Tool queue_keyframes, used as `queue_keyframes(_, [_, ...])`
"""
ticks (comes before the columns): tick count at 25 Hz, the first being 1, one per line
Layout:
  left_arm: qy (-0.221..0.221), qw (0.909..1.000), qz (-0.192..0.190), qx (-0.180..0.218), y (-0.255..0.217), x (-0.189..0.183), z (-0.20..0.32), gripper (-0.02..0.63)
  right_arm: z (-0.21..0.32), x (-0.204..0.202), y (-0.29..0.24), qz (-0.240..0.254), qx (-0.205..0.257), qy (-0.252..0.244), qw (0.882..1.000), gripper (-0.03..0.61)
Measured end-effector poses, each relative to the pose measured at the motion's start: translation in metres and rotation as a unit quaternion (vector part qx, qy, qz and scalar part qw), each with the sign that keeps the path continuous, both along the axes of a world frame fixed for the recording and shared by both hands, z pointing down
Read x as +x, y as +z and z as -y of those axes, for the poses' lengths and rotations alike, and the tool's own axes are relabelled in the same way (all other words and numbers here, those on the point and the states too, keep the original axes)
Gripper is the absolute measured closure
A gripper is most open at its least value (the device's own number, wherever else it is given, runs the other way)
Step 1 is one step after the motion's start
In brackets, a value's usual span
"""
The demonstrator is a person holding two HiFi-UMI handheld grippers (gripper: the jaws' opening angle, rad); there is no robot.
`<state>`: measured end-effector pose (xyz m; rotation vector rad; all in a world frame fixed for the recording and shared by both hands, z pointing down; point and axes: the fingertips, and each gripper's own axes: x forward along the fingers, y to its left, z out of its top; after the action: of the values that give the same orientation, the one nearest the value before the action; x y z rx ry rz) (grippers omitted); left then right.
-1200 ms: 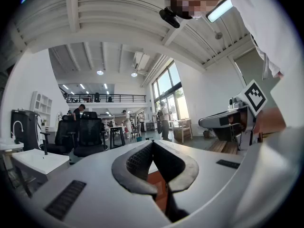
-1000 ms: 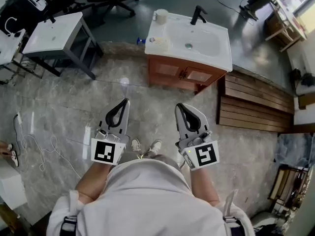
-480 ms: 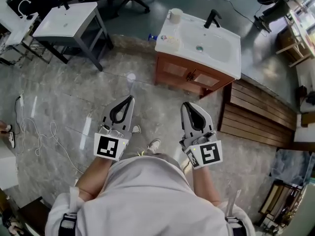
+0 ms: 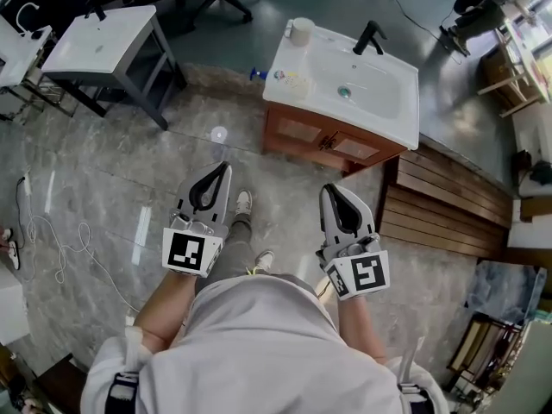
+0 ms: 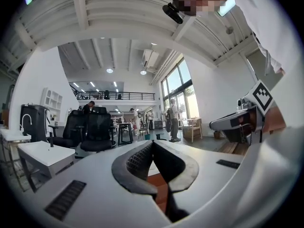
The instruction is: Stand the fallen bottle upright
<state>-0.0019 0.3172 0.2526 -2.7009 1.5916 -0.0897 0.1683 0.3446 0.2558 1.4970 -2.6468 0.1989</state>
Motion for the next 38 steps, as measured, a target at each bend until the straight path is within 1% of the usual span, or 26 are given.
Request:
queue_keyframes(5, [0.002,0.9997,-0.01,-0.02,0.019,-0.01,0.083,0.596,0.077,-0.013,0.006,-0.025,-0.015,-0.011,1.0,0.535])
queue_keyframes(7, [0.007,0.9997,-0.01,-0.023,0.022,-0.012,0.118,0.597,0.111,-0.017,0.007,-0.023,-0.018,-0.006,1.0,0.535])
queue_keyframes(12, [0.029,0.9992,-0.022,-0.016,0.018,-0.015,0.201,0.595,0.194,-0.029,0.001,-0.009,-0.014,0.014,1.0,0.535])
queue_keyframes(15, [0.038,0.9984,-0.031,-0.026,0.023,-0.021,0.238,0.596,0.227,-0.038,-0.002,-0.009,-0.015,0.023,1.0,0.535])
queue_keyframes(19, [0.044,0.9975,-0.041,-0.035,0.029,-0.033,0.281,0.596,0.26,-0.042,-0.002,-0.022,-0.021,0.038,0.999,0.535])
queue_keyframes(23, [0.052,0.9973,-0.043,-0.03,0.033,-0.045,0.31,0.597,0.284,-0.051,0.0,-0.026,-0.02,0.048,0.998,0.535])
queue_keyframes(27, [0.052,0.9958,-0.057,-0.049,0.034,-0.058,0.319,0.595,0.302,-0.064,0.002,-0.018,-0.027,0.052,0.998,0.535])
queue_keyframes(30, [0.057,0.9951,-0.06,-0.053,0.034,-0.062,0.322,0.596,0.309,-0.068,-0.001,-0.016,-0.027,0.054,0.998,0.535])
queue_keyframes(34, [0.074,0.9927,-0.073,-0.061,0.036,-0.053,0.332,0.596,0.317,-0.06,-0.006,-0.021,-0.023,0.064,0.997,0.535])
queue_keyframes(38, [0.084,0.9916,-0.082,-0.055,0.029,-0.032,0.342,0.597,0.328,-0.044,-0.007,-0.021,-0.018,0.07,0.997,0.535])
